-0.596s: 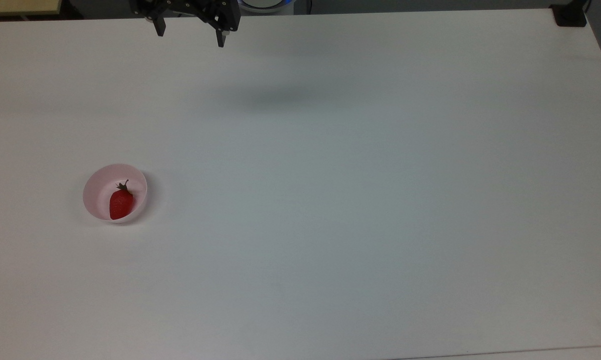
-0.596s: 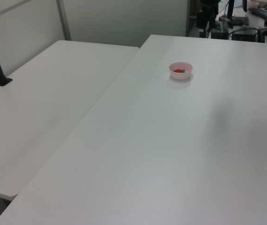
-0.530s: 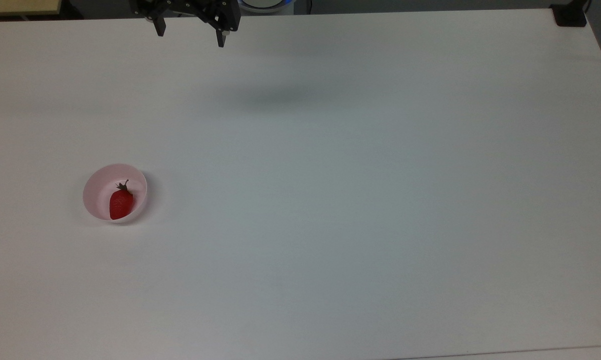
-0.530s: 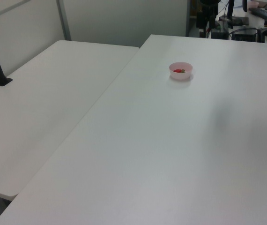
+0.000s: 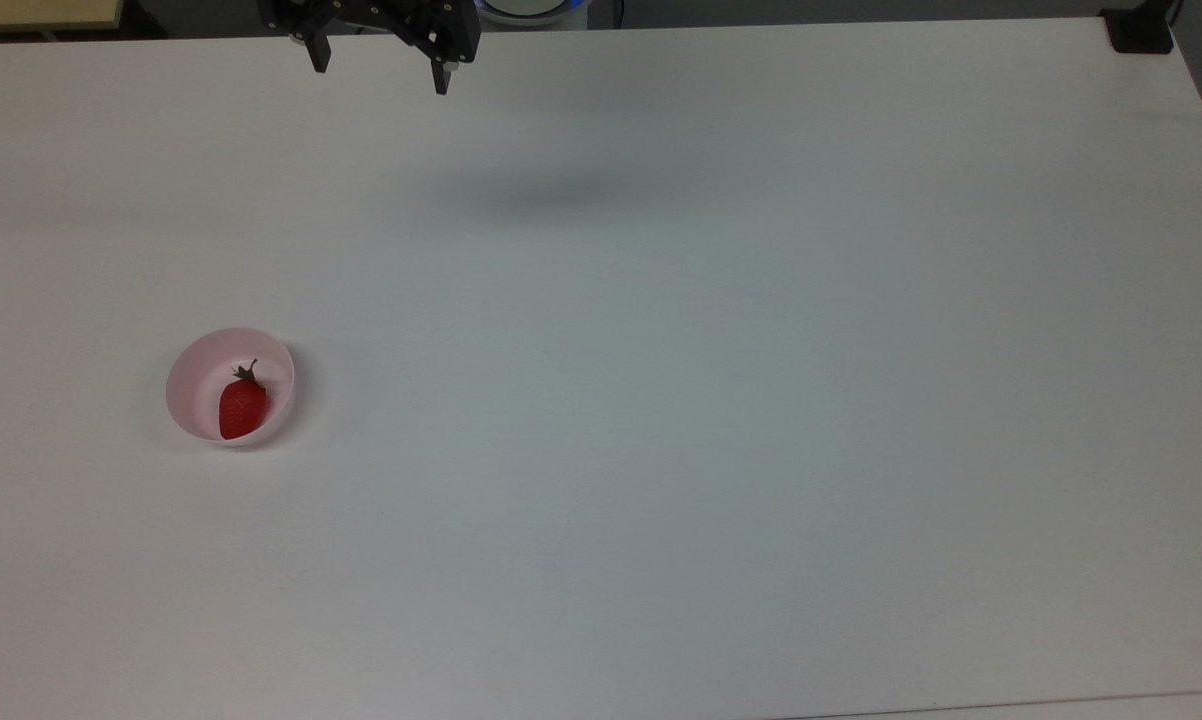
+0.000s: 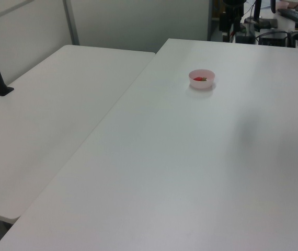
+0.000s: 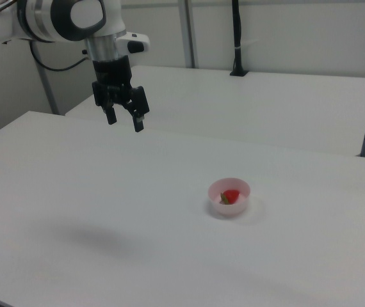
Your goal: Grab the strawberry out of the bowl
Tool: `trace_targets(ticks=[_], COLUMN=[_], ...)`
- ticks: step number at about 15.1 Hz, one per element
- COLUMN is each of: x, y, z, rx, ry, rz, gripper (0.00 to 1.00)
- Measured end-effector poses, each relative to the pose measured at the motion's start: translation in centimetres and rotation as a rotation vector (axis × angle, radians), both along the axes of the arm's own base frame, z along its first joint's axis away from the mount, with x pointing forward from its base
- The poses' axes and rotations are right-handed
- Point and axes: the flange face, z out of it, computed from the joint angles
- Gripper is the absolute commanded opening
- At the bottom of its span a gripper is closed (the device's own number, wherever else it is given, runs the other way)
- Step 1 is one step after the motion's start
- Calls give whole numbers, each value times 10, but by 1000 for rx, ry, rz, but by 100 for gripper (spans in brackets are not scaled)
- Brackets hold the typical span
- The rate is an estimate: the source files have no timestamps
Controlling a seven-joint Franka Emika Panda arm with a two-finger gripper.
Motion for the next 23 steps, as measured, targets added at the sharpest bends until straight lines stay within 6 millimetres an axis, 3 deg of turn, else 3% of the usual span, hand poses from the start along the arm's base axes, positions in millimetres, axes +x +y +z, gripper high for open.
trace_targets(ticks=[3, 7, 11, 15, 20, 23], x=[4, 14, 48, 76, 99, 108], y=[-15, -67, -113, -159, -172, -173], z=[2, -8, -68, -136, -199, -226], rx=[-11, -25, -50, -81, -98, -100], ry=[-39, -100, -130, -183, -226, -248], rz=[-22, -102, -159, -202, -255, -299], gripper=[100, 100, 96, 83, 82, 78])
